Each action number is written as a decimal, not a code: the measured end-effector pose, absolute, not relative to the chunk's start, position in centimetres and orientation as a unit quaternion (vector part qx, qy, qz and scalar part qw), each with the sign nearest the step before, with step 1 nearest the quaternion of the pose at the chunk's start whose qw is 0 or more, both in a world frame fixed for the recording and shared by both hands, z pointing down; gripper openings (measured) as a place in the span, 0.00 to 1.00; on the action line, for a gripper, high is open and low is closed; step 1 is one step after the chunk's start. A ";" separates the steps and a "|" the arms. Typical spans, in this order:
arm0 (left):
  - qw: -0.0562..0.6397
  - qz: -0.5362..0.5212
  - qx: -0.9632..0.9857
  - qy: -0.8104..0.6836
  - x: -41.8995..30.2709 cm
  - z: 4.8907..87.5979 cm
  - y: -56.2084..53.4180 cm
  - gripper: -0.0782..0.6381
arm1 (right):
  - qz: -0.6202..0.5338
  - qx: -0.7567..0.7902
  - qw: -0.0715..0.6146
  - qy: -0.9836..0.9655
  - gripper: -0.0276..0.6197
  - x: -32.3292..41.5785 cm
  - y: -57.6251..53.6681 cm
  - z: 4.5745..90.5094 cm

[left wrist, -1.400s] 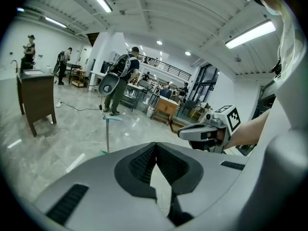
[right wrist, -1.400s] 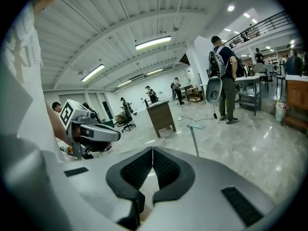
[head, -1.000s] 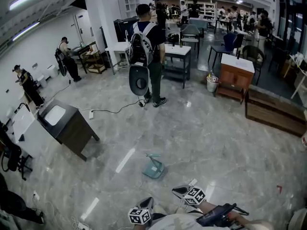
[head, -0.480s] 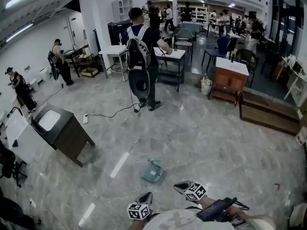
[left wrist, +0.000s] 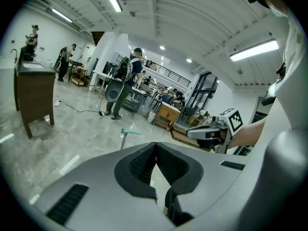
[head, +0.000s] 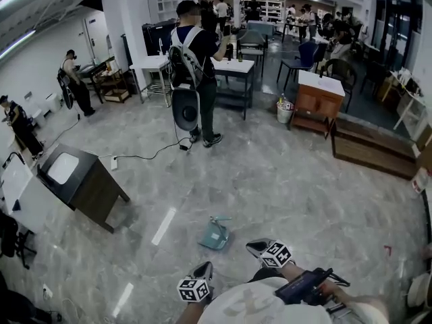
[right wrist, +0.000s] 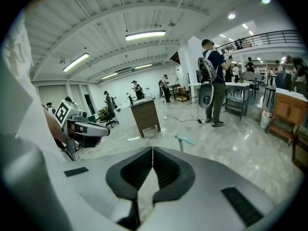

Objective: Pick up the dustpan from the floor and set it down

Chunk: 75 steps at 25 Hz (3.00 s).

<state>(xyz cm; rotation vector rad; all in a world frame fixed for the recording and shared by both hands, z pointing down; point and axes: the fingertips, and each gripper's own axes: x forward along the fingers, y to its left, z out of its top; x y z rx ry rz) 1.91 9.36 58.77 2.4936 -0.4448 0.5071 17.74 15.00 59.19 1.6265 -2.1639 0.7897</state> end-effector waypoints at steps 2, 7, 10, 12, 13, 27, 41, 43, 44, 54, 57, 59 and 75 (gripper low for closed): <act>0.279 0.186 0.927 -0.171 1.4 59.1 8.5 0.13 | 0.278 0.575 0.160 -0.752 0.07 17.9 15.0 59.5; 0.282 0.182 0.927 -0.166 2.2 59.4 7.9 0.13 | 0.274 0.580 0.165 -0.749 0.07 18.5 14.6 59.2; 0.284 0.191 0.926 -0.156 3.4 59.7 8.1 0.13 | 0.286 0.581 0.164 -0.745 0.07 19.4 14.6 59.7; 0.288 0.198 0.924 -0.154 3.6 59.8 8.1 0.13 | 0.295 0.580 0.165 -0.741 0.07 20.0 14.4 60.1; 0.292 0.202 0.921 -0.158 3.2 59.9 8.3 0.13 | 0.301 0.576 0.166 -0.742 0.07 19.8 14.3 60.4; 0.299 0.211 0.899 -0.241 2.0 60.3 2.2 0.13 | 0.281 0.487 0.178 -0.807 0.07 18.1 4.2 62.0; 0.313 0.202 0.876 -0.305 1.1 61.2 -2.1 0.13 | 0.244 0.427 0.278 -0.825 0.07 20.1 -1.0 66.4; 0.314 0.201 0.874 -0.312 0.9 61.4 -2.3 0.12 | 0.237 0.419 0.299 -0.824 0.07 20.3 -1.6 67.4; 0.315 0.199 0.872 -0.316 0.8 61.4 -2.4 0.13 | 0.232 0.414 0.308 -0.824 0.07 20.4 -2.0 67.8; 0.330 0.191 0.847 -0.370 -0.6 62.2 -3.8 0.13 | 0.205 0.364 0.371 -0.829 0.07 20.7 -5.5 71.4; 0.333 0.190 0.842 -0.381 -0.7 62.4 -3.9 0.13 | 0.212 0.358 0.389 -0.822 0.09 21.2 -6.0 72.5; 0.335 0.188 0.837 -0.389 -0.9 62.6 -4.0 0.13 | 0.214 0.353 0.398 -0.819 0.21 21.5 -6.5 73.2; 0.353 0.177 0.791 -0.467 -5.1 62.9 -4.3 0.13 | 0.226 0.284 0.486 -0.795 0.34 20.1 -8.6 79.3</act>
